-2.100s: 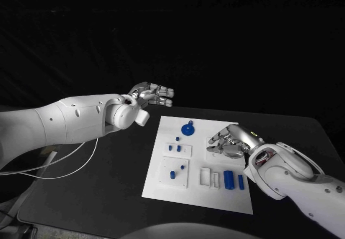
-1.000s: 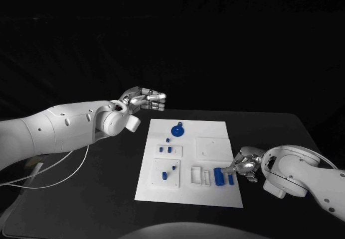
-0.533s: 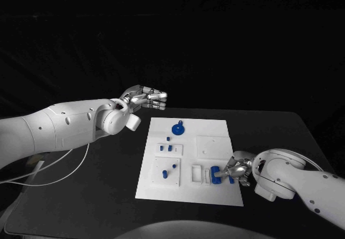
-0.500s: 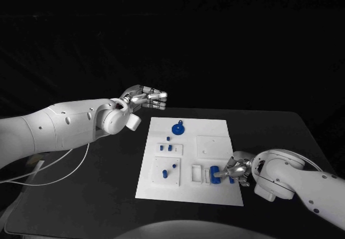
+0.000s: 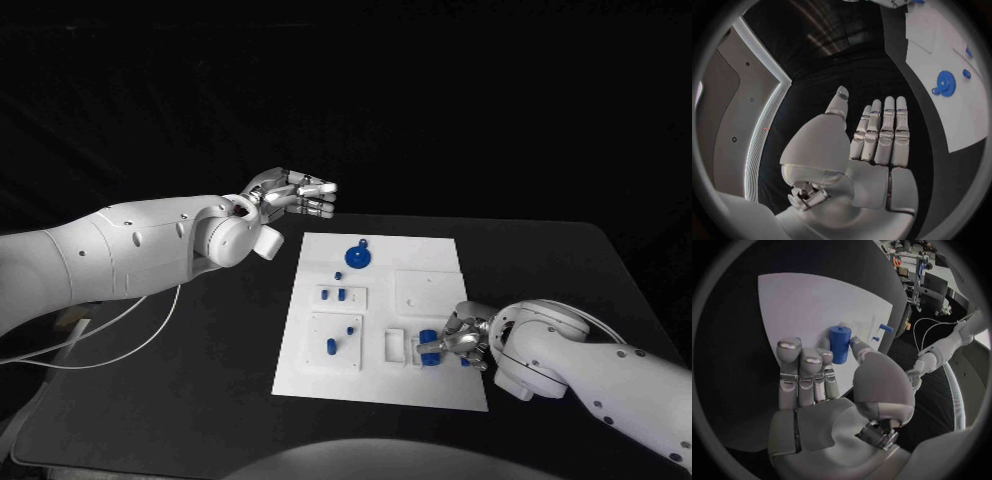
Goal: Assemble the parts on the task board
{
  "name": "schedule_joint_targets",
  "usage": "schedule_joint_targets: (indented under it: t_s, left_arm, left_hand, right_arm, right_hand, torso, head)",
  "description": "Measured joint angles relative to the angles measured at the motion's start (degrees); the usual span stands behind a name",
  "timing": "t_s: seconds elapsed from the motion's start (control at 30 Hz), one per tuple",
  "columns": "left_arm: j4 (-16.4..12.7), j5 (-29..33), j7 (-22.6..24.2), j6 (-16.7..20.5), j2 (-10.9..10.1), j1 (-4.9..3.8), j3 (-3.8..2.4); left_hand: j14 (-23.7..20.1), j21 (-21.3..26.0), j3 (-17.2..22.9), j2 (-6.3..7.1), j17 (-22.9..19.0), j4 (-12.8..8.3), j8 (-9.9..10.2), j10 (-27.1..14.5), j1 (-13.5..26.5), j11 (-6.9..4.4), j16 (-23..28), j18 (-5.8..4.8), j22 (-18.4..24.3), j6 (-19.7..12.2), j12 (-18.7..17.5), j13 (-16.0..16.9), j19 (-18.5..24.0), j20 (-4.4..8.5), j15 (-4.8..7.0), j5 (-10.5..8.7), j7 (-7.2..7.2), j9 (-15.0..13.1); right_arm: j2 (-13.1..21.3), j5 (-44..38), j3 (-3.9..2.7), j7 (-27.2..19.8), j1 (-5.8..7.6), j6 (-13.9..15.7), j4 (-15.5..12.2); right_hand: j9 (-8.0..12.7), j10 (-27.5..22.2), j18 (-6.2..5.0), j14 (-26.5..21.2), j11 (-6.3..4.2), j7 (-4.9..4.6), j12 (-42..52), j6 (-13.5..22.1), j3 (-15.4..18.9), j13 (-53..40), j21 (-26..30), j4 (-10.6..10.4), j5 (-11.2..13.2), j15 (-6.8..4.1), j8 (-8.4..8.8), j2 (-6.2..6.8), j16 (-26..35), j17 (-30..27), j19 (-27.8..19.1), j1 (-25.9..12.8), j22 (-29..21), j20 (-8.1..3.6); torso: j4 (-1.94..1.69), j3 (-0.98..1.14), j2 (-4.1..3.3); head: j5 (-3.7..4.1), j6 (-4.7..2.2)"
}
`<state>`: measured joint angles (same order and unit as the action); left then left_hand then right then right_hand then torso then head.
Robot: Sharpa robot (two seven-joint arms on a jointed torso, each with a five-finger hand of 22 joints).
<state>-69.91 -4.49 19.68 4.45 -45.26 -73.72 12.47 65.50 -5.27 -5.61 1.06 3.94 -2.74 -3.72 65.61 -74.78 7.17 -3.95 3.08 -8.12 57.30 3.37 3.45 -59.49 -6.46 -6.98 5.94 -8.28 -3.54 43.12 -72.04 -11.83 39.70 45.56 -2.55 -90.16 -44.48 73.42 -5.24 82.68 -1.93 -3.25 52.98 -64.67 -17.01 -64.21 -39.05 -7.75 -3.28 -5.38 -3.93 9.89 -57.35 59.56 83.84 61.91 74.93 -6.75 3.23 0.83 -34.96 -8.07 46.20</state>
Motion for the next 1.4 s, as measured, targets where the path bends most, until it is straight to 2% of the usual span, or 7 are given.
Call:
schedule_joint_targets:
  t_s: [0.27, 0.77, 0.9, 0.93, 1.0, 1.07, 1.4]
  left_arm:
    - [0.0, 0.0, -0.2, -0.2, 0.1, 0.0, 0.0]
    - [0.0, 0.0, -0.8, -0.6, 0.0, 0.0, 0.0]
    - [-0.1, 0.0, -1.0, -0.7, 0.0, 0.0, 0.0]
    - [-0.1, 0.0, -1.0, -0.7, -0.1, 0.0, 0.0]
    - [-0.1, 0.0, -1.1, -0.8, -0.1, 0.0, 0.0]
    - [-0.1, 0.0, -1.2, -0.9, -0.1, 0.0, -0.01]
    - [-0.1, 0.0, -1.6, -1.2, 0.0, 0.0, 0.0]
  left_hand:
    - [0.0, 0.0, 0.0, 0.6, 0.0, 0.4, 0.0, -0.2, 0.0, 0.2, 0.0, 0.0, 0.3, -0.3, 0.0, 0.0, -0.2, 0.22, 0.0, 0.0, -0.3, 0.0]
    - [0.0, -0.3, 0.3, 0.6, 0.0, 0.7, 0.0, -0.2, 0.0, 0.2, 0.0, 0.0, 0.7, -0.3, 0.0, 0.0, -0.4, 0.01, 0.01, 0.0, -0.3, 0.0]
    - [0.0, -0.3, 0.3, 0.6, 0.0, 0.7, 0.0, -0.2, 0.0, 0.2, 0.0, 0.0, 0.7, -0.3, 0.0, 0.0, -0.4, 0.01, 0.01, 0.0, -0.3, 0.0]
    - [0.0, -0.3, 0.3, 0.6, 0.0, 0.7, 0.0, -0.2, 0.0, 0.2, 0.0, 0.0, 0.7, -0.3, 0.0, 0.0, -0.4, 0.01, 0.01, 0.0, -0.3, 0.0]
    - [0.0, -0.3, 0.3, 0.6, 0.0, 0.7, 0.0, -0.2, 0.0, 0.2, 0.0, 0.01, 0.7, -0.3, 0.0, 0.0, -0.4, 0.01, 0.01, 0.0, -0.31, 0.0]
    - [0.0, -0.3, 0.3, 0.6, 0.0, 0.7, 0.0, -0.2, 0.0, 0.2, 0.0, 0.0, 0.7, -0.3, 0.0, 0.0, -0.4, 0.01, 0.01, 0.0, -0.3, 0.0]
    - [0.0, -0.7, 0.3, 0.6, 0.0, 0.7, 0.0, -0.2, 0.0, 0.2, 0.0, 0.0, 1.0, -0.3, 0.0, 0.0, -0.4, 0.01, 0.01, 0.0, -0.31, 0.0]
  right_arm:
    - [-0.6, -0.7, 0.31, 0.3, -0.01, 0.8, 0.3]
    - [0.4, -0.9, 0.75, 0.0, -0.24, 3.7, -1.0]
    - [1.5, -0.6, 0.8, -0.1, -0.26, 5.7, -2.3]
    - [1.9, -0.5, 0.74, -0.1, -0.17, 6.2, -2.7]
    - [2.5, -0.2, 0.5, -0.2, 0.17, 7.3, -3.4]
    - [3.0, 0.0, 0.3, -0.1, 0.41, 8.1, -4.0]
    - [3.6, 1.5, -0.31, 0.1, 1.25, 9.8, -6.0]
  right_hand:
    - [-4.8, 0.0, 0.41, 0.2, 0.22, 0.0, 0.0, 0.0, -1.9, -0.1, -0.2, 2.5, -0.3, 0.2, 0.0, 0.51, 0.0, 0.4, 0.0, 0.2, 0.0, 0.0]
    - [-4.8, -1.2, 0.85, 0.4, 0.07, -0.4, -1.7, -0.8, 0.3, 0.7, -0.6, 7.4, -16.5, -0.01, 0.83, -1.08, 0.6, 0.5, 0.0, -1.1, 0.0, 0.0]
    - [11.0, -1.3, 0.84, 0.4, 0.0, -0.73, -2.2, -1.5, -0.2, 1.2, -0.9, 7.0, -20.3, -0.02, 0.37, -1.08, 0.7, 0.4, 0.0, -1.0, 0.0, 0.0]
    - [21.7, -1.3, 0.83, 0.4, 0.0, -0.6, -2.2, -2.0, -3.6, 1.3, -1.1, 10.2, -20.3, -0.02, 0.3, -1.09, 0.7, 0.5, 0.0, -1.0, 0.0, 0.0]
    - [28.9, -1.9, 0.83, 0.5, -0.22, -0.62, -2.2, -2.3, -9.7, 1.3, -1.2, 17.1, -20.3, -0.03, 1.13, -1.08, 0.7, 0.6, 0.0, -1.0, 0.0, 0.0]
    - [29.6, -1.7, 0.82, 0.5, -0.11, -0.61, -2.2, -2.3, -15.4, 1.3, -1.3, 23.0, -20.3, -0.03, 1.13, -0.63, 0.7, 0.7, 0.0, -0.6, 0.0, 0.01]
    - [29.6, -1.6, 0.82, 0.5, -0.03, -0.69, -2.2, -2.5, -14.3, 1.4, -1.6, 23.7, -20.3, -0.03, 1.13, -0.7, 0.7, 0.9, 0.0, -0.6, 0.0, 0.0]
  torso:
    - [0.01, -0.07, 0.01]
    - [0.02, -0.03, 0.04]
    - [0.07, -0.05, 0.04]
    - [0.08, -0.07, 0.04]
    - [0.1, -0.07, 0.04]
    - [0.1, -0.07, 0.04]
    - [0.07, -0.14, 0.04]
  head:
    - [-0.05, 0.19]
    - [-0.22, 0.2]
    - [-0.29, 0.18]
    - [-0.3, 0.16]
    - [-0.31, 0.13]
    - [-0.31, 0.09]
    - [-0.38, -0.09]
